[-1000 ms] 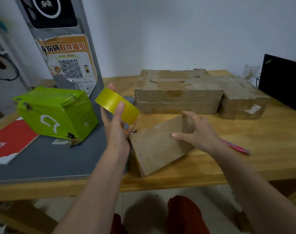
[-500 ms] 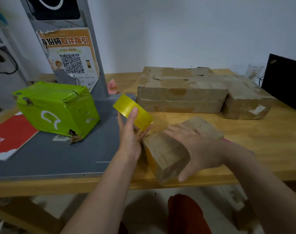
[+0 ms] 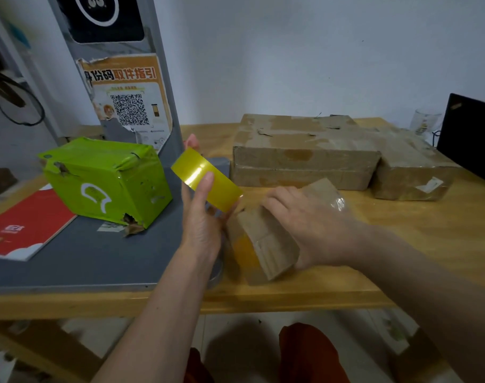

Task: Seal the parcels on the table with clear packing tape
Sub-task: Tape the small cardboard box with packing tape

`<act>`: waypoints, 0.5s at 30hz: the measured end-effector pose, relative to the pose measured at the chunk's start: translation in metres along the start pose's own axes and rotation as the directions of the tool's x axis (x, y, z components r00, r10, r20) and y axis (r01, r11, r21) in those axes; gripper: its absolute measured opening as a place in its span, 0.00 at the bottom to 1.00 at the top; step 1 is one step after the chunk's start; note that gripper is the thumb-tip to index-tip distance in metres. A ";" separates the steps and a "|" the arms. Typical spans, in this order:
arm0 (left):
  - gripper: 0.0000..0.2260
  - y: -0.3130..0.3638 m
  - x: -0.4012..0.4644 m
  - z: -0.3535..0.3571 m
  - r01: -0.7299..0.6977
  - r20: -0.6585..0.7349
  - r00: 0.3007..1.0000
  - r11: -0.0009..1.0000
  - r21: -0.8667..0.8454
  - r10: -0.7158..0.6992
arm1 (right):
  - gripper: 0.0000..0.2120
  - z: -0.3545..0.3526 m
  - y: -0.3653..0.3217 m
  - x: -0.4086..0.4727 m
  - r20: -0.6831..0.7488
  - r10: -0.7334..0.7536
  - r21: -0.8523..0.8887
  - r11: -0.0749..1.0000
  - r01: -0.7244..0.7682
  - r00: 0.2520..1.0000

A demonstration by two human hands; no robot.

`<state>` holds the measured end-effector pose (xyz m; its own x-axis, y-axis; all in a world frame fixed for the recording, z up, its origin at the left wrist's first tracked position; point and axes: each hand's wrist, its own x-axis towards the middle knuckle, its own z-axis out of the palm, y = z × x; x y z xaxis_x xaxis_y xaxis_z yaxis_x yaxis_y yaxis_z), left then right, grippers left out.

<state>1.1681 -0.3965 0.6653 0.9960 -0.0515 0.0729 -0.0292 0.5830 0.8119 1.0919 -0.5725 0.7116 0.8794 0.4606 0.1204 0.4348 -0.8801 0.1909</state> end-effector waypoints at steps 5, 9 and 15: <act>0.44 0.023 -0.001 -0.001 -0.072 0.074 0.994 0.994 -0.088 0.079 | 0.43 0.055 -0.005 -0.022 -0.405 0.092 -0.040 0.992 -0.118 0.910; 0.45 0.024 -0.012 0.006 -0.035 0.125 0.991 0.993 -0.110 0.049 | 0.27 0.102 -0.016 -0.040 -0.334 0.224 0.195 0.967 -0.165 0.916; 0.29 0.010 -0.020 0.017 0.014 0.154 0.988 0.991 -0.137 0.008 | 0.19 0.092 -0.029 -0.052 -0.478 0.466 0.631 0.772 -0.079 0.744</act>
<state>1.1462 -0.4030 0.6819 0.9708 -0.1717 0.1675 -0.0037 0.6876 0.7261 1.0517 -0.5820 0.6098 0.7645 -0.0125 0.6446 0.3887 -0.7887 -0.4763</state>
